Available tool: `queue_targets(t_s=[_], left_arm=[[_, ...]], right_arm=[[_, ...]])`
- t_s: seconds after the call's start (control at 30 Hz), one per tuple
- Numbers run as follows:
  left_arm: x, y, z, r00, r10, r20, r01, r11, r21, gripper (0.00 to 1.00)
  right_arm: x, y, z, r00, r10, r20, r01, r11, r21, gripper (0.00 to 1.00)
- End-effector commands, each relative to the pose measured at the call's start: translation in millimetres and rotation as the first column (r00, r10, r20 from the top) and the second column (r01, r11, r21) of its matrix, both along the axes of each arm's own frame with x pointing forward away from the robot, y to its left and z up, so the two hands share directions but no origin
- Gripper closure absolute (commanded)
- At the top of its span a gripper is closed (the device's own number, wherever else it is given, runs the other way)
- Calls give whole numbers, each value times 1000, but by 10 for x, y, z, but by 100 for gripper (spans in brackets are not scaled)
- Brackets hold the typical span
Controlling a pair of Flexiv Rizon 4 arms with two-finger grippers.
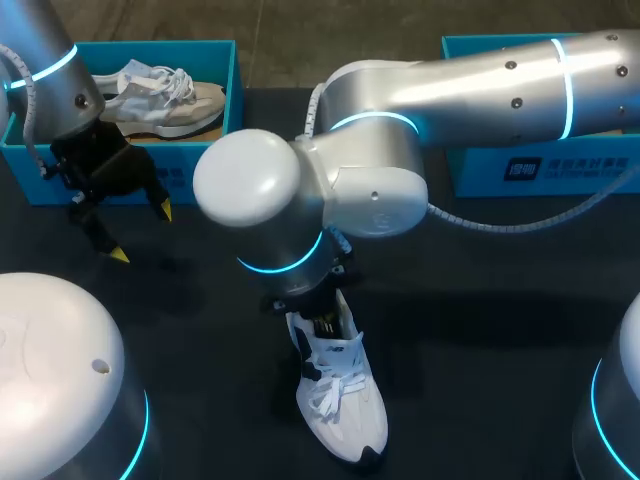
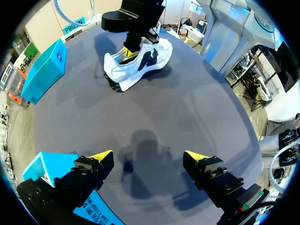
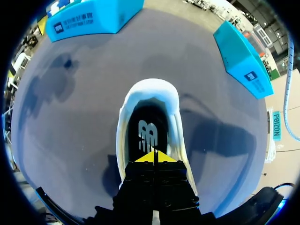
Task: Take the shoe out of the shoebox, open the shoe tongue, remove and reinsert the insole, then place the shoe into the shoebox
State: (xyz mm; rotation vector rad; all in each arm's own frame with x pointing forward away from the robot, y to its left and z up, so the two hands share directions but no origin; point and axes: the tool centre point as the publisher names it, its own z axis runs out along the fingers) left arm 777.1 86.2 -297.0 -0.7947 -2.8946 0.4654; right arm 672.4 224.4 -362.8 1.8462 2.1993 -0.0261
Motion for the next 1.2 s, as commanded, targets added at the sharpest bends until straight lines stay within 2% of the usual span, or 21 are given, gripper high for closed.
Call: queue_targets(t_s=[0.03,0.27,0.53,0.6,0.7,0.83,0.9,0.93,1.2], left_arm=[[-7,7,-5,1000,0,2,0,1000,-1,0],[-7,7,-5,1000,0,2,0,1000,-1,0],[-7,7,-5,1000,0,2,0,1000,-1,0],[-7,7,-5,1000,0,2,0,1000,-1,0],[-7,7,-5,1000,0,2,0,1000,-1,0],[-7,7,-5,1000,0,2,0,1000,-1,0],[-7,7,-5,1000,0,2,0,1000,-1,0],[-7,7,-5,1000,0,2,0,1000,-1,0],[-7,7,-5,1000,0,2,0,1000,-1,0]], right_arm=[[-92,-7,51,985,-170,9,170,985,36,100],[-186,4,59,985,-160,-57,163,986,40,100],[-236,1,7,981,-159,-112,164,986,40,76],[-244,12,7,982,-151,-117,158,986,45,67],[-245,22,8,981,-149,-122,155,987,44,45],[-289,67,49,979,-152,-136,158,987,38,30],[-314,110,96,981,-135,-141,141,990,32,8],[-326,118,112,981,-136,-139,141,990,29,0],[-431,144,229,983,-127,-135,130,991,14,0]])
